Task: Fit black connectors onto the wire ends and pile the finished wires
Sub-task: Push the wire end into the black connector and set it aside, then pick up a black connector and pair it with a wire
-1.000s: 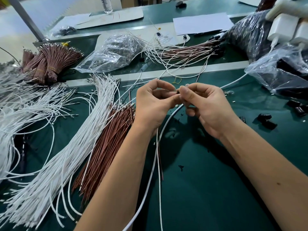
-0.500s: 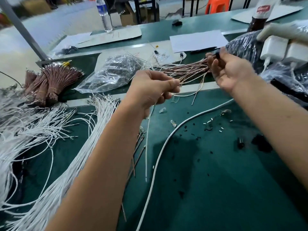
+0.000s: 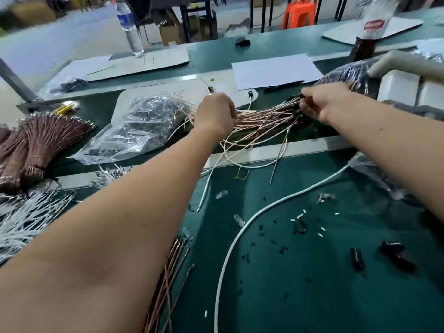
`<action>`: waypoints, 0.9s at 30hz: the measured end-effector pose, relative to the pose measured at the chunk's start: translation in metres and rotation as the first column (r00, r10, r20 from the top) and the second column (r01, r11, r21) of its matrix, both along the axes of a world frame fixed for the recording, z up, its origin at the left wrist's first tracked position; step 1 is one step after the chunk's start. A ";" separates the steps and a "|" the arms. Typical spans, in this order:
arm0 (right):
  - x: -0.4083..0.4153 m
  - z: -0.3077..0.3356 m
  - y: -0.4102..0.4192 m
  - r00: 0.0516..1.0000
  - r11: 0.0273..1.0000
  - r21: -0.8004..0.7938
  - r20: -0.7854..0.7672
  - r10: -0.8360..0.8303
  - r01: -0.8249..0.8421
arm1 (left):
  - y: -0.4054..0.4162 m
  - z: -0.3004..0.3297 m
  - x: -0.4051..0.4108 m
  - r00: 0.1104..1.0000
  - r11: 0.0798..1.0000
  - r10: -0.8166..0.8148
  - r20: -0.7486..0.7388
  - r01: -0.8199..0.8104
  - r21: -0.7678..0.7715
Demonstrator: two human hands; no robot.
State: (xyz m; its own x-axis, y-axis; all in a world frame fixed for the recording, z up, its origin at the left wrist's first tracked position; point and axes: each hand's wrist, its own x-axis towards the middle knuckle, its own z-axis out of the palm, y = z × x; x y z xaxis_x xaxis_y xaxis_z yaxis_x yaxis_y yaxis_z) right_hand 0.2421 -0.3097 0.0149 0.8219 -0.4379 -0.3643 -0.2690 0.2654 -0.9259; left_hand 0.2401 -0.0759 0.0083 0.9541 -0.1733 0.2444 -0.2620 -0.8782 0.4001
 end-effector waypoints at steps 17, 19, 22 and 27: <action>-0.078 0.002 0.094 0.971 0.893 -0.435 0.144 0.192 -0.112 | -0.011 0.003 -0.104 0.996 0.934 0.067 0.065 -0.040 -0.354; -0.107 -0.001 0.121 0.927 0.815 -0.530 0.130 0.353 -0.236 | 0.006 0.002 -0.129 0.994 0.945 0.097 0.046 -0.077 -0.318; -0.139 -0.009 0.149 0.888 0.687 -0.670 0.088 0.451 -0.282 | 0.043 -0.004 -0.157 0.984 0.958 0.176 0.004 -0.170 -0.229; -0.174 -0.006 0.153 0.845 0.411 -0.863 -0.035 0.534 -0.296 | 0.097 -0.011 -0.190 0.963 0.955 0.268 -0.012 -0.267 -0.125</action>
State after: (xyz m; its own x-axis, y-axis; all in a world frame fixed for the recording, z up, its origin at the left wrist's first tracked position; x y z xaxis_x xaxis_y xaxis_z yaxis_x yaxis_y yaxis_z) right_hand 0.0684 -0.1567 0.0085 0.9863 -0.0099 0.1648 0.1075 -0.7188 -0.6868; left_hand 0.0503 0.0213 -0.0024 0.9600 0.1204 0.2528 -0.0265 -0.8598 0.5099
